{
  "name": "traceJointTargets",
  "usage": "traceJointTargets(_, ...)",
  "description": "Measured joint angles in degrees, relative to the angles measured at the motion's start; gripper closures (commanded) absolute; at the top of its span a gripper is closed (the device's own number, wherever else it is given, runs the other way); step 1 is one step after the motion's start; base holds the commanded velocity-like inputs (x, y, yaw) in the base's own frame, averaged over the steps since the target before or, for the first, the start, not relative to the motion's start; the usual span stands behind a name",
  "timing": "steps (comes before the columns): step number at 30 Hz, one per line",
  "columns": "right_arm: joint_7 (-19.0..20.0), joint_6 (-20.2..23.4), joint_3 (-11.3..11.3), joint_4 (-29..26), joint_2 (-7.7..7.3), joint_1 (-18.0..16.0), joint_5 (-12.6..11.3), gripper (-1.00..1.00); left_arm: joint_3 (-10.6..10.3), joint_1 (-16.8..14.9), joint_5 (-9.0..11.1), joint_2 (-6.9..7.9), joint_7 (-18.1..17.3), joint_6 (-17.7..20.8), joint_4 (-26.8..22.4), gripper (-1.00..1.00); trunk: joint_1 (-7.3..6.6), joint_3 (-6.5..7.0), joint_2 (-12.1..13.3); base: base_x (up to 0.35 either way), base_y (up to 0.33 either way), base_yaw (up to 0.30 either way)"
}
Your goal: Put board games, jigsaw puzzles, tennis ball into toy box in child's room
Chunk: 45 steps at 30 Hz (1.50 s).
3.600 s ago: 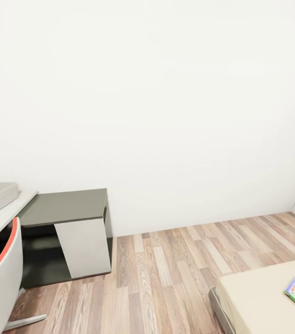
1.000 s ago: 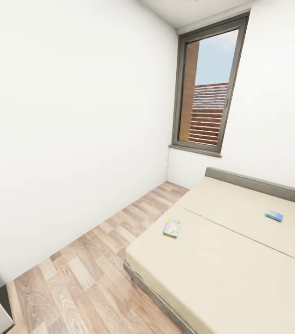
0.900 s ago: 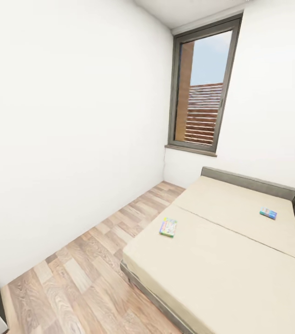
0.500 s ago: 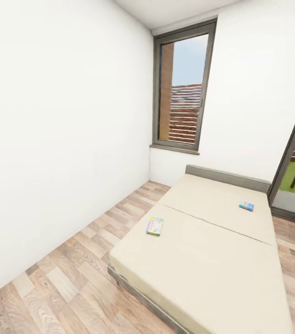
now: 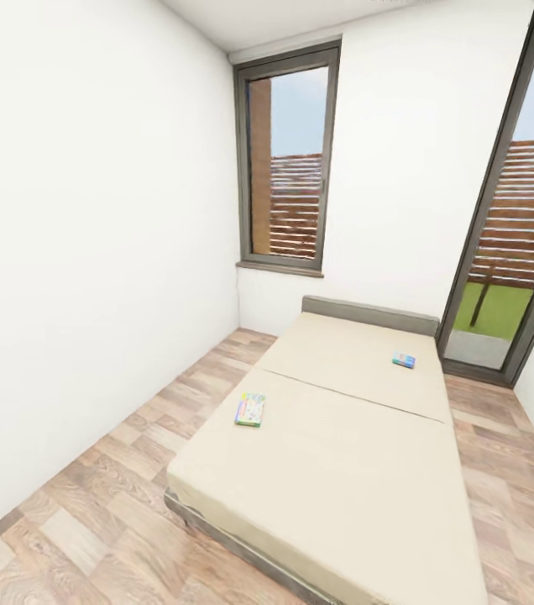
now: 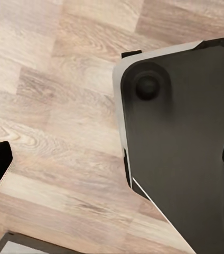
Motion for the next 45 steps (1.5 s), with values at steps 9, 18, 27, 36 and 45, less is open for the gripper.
traceJointTargets(9,0.0,0.0,0.0,0.0,0.0,0.0,0.0,-1.0,0.0,0.0,0.0,-0.08,0.0,0.0,0.0,-1.0,0.0,0.0,0.0,0.0,0.0,-0.282)
traceJointTargets(18,0.0,0.0,0.0,0.0,0.0,0.0,0.0,-1.0,0.0,0.0,0.0,-0.15,0.0,0.0,0.0,-1.0,0.0,0.0,0.0,0.0,0.0,-0.28)
traceJointTargets(27,-0.1,0.1,0.0,0.0,0.0,0.0,-0.1,-1.0,-0.1,0.0,0.0,-0.18,0.0,0.0,0.0,-1.0,0.0,0.0,0.0,0.0,0.0,-0.281)
traceJointTargets(36,-0.1,0.1,0.0,0.0,0.0,0.0,-0.1,-1.0,0.0,0.0,0.0,-0.26,0.0,0.0,0.0,-1.0,0.0,0.0,0.0,0.0,0.0,-0.281)
traceJointTargets(45,-0.1,0.3,-0.1,0.0,0.0,0.0,-0.1,-1.0,0.0,0.0,0.0,-0.27,0.0,0.0,0.0,-1.0,0.0,0.0,0.0,0.0,0.0,-0.281)
